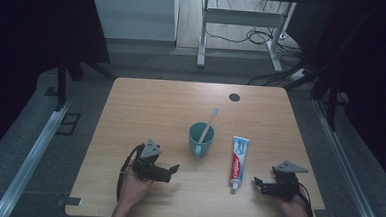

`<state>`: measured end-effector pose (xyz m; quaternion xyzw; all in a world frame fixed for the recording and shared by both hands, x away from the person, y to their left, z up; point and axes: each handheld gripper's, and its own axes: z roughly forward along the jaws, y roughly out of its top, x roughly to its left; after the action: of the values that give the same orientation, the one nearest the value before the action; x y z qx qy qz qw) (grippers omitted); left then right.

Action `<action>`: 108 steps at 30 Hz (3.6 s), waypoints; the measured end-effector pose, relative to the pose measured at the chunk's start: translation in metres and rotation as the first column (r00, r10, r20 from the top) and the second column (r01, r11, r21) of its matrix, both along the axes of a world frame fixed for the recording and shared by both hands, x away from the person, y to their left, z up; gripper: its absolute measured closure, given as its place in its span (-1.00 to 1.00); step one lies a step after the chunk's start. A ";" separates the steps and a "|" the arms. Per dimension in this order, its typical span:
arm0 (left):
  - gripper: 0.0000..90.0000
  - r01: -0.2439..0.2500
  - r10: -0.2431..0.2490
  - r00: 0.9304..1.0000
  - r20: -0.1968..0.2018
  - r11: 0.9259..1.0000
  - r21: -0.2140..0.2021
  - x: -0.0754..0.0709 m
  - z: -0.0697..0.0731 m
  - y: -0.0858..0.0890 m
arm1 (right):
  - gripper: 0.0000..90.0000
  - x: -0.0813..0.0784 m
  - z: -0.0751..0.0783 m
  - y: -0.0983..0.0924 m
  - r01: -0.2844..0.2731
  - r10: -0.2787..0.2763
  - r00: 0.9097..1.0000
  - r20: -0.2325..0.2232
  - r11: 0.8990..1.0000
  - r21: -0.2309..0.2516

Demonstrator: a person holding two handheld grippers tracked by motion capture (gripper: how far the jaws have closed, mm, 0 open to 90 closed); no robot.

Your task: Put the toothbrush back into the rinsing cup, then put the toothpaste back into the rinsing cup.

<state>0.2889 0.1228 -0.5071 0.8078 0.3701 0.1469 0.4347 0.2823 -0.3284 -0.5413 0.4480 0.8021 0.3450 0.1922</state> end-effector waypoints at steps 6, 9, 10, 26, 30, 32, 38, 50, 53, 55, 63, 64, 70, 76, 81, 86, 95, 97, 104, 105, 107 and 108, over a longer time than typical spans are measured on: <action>-1.00 -0.005 0.006 1.000 -0.016 0.999 0.045 -0.003 -0.012 0.001 | -0.72 0.000 0.000 0.000 -0.001 0.001 1.000 0.002 1.000 -0.001; -1.00 -0.006 0.008 1.000 -0.022 0.998 0.066 -0.003 -0.016 0.000 | -0.72 0.000 0.000 0.000 -0.001 0.001 1.000 0.002 1.000 0.000; -1.00 -0.006 0.008 1.000 -0.026 0.997 0.076 -0.003 -0.018 -0.001 | -0.72 0.000 0.000 0.000 -0.002 0.002 1.000 0.002 1.000 0.000; -1.00 0.006 0.004 0.998 -0.069 0.989 0.150 -0.002 -0.031 -0.003 | -0.92 0.001 0.001 -0.001 -0.031 0.032 0.999 -0.037 0.999 0.025; -1.00 0.007 0.008 0.996 -0.091 0.986 0.166 -0.001 -0.036 -0.003 | -0.96 0.001 0.002 0.000 -0.036 0.037 0.998 -0.057 0.999 0.016; -1.00 0.012 0.007 0.994 -0.105 0.984 0.179 0.000 -0.037 -0.004 | -0.96 0.001 0.003 0.000 -0.037 0.038 0.997 -0.063 0.999 0.006; -0.98 0.014 0.010 0.993 -0.122 0.981 0.193 0.001 -0.038 -0.005 | -0.94 0.000 0.008 0.002 -0.031 0.030 0.998 -0.057 0.999 -0.010; -0.97 0.010 0.014 0.993 -0.121 0.981 0.193 0.001 -0.038 -0.004 | -0.39 0.000 0.020 -0.001 -0.034 0.036 0.999 -0.039 0.998 0.047; -0.97 0.010 0.014 0.993 -0.121 0.981 0.193 0.001 -0.038 -0.004 | -0.21 0.001 0.024 -0.003 -0.042 0.045 0.998 -0.041 0.996 0.079; -0.97 0.010 0.014 0.993 -0.121 0.981 0.193 0.001 -0.038 -0.004 | -0.10 0.002 0.026 -0.004 -0.057 0.062 0.997 -0.050 0.994 0.099; -0.96 0.007 0.016 0.993 -0.120 0.981 0.193 0.001 -0.038 -0.004 | 0.37 0.004 0.029 0.005 -0.095 0.098 0.994 -0.052 0.993 0.068; -0.96 0.006 0.018 0.993 -0.120 0.981 0.193 0.001 -0.038 -0.005 | 0.44 0.004 0.030 0.006 -0.101 0.104 0.993 -0.046 0.993 0.067; -0.96 0.001 0.022 0.993 -0.120 0.981 0.193 0.001 -0.038 -0.005 | 0.91 0.006 0.037 0.011 -0.135 0.139 0.989 -0.041 0.987 0.090; -0.96 0.000 0.023 0.993 -0.120 0.981 0.193 0.001 -0.038 -0.005 | 0.99 0.011 0.042 0.018 -0.156 0.162 0.986 -0.048 0.981 0.115; -0.95 0.000 0.024 0.993 -0.120 0.981 0.193 0.001 -0.038 -0.005 | 0.99 0.015 0.045 0.026 -0.177 0.184 0.982 -0.045 0.976 0.126; -0.96 0.000 0.023 0.993 -0.119 0.981 0.193 0.001 -0.038 -0.005 | 0.99 0.019 0.049 0.034 -0.196 0.205 0.978 -0.047 0.969 0.151; -0.95 -0.002 0.025 0.992 -0.120 0.981 0.193 0.001 -0.038 -0.005 | 0.99 0.024 0.050 0.055 -0.237 0.249 0.967 -0.057 0.957 0.166; -0.95 -0.002 0.026 0.992 -0.120 0.981 0.193 0.001 -0.038 -0.005 | 0.99 0.025 0.049 0.059 -0.243 0.256 0.965 -0.059 0.956 0.166; -0.95 -0.003 0.026 0.992 -0.120 0.981 0.193 0.001 -0.038 -0.005 | 0.99 0.026 0.045 0.075 -0.281 0.293 0.954 -0.068 0.948 0.152; -0.95 -0.002 0.026 0.992 -0.120 0.981 0.193 0.001 -0.038 -0.005 | 0.99 0.026 0.043 0.077 -0.286 0.298 0.952 -0.070 0.947 0.149; -0.95 -0.002 0.026 0.992 -0.120 0.981 0.193 0.001 -0.038 -0.005 | 0.98 0.026 0.041 0.080 -0.292 0.305 0.950 -0.073 0.945 0.144; -0.95 -0.002 0.026 0.992 -0.120 0.981 0.193 0.001 -0.038 -0.005 | 0.98 0.026 0.040 0.082 -0.296 0.308 0.948 -0.075 0.945 0.141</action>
<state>0.2898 0.1178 -0.5447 0.8508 0.3858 0.1355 0.3301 0.3083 -0.2464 -0.5013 0.3472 0.8457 0.3993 0.0691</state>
